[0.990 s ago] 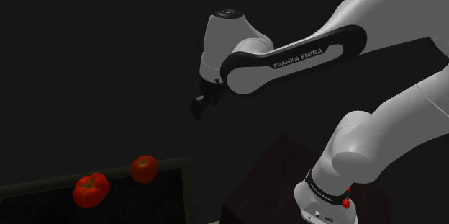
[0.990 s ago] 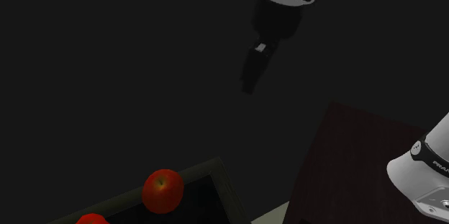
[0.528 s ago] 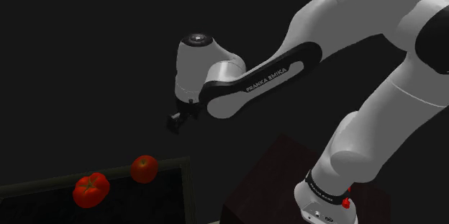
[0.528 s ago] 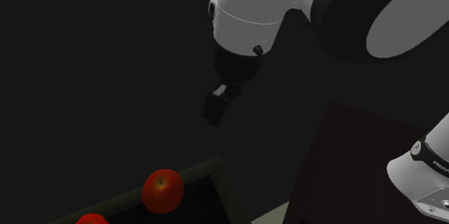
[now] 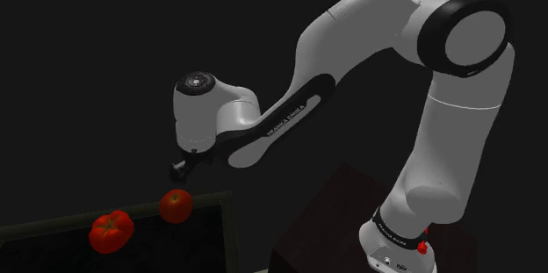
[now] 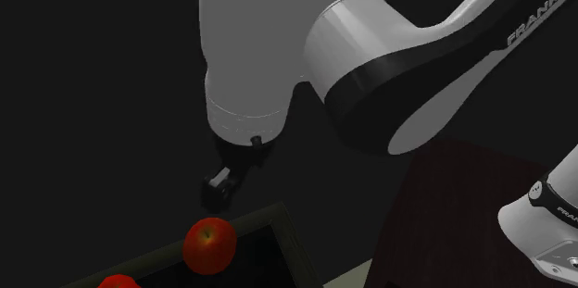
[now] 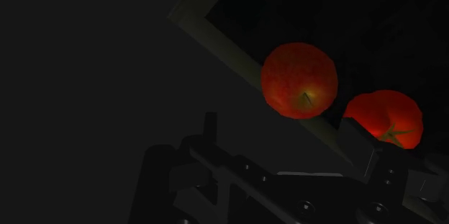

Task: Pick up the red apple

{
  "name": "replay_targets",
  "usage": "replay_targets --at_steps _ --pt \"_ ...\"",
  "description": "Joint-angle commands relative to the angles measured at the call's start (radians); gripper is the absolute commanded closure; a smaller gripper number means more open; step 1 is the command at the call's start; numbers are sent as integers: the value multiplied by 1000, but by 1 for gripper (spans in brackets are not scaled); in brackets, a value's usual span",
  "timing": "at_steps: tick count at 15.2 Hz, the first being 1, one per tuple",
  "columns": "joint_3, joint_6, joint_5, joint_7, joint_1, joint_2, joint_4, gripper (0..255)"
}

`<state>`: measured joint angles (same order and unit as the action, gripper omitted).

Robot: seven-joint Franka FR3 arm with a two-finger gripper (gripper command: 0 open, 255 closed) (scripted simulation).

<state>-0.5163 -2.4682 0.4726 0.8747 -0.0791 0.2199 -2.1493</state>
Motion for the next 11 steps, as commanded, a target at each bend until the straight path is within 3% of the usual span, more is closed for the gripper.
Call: replay_targets --at_steps 1,6,11 --pt "19 -1 72 68 -36 79 60 0" --pt "78 25 193 183 -147 278 253 0" --pt "103 -5 228 215 -167 323 262 0"
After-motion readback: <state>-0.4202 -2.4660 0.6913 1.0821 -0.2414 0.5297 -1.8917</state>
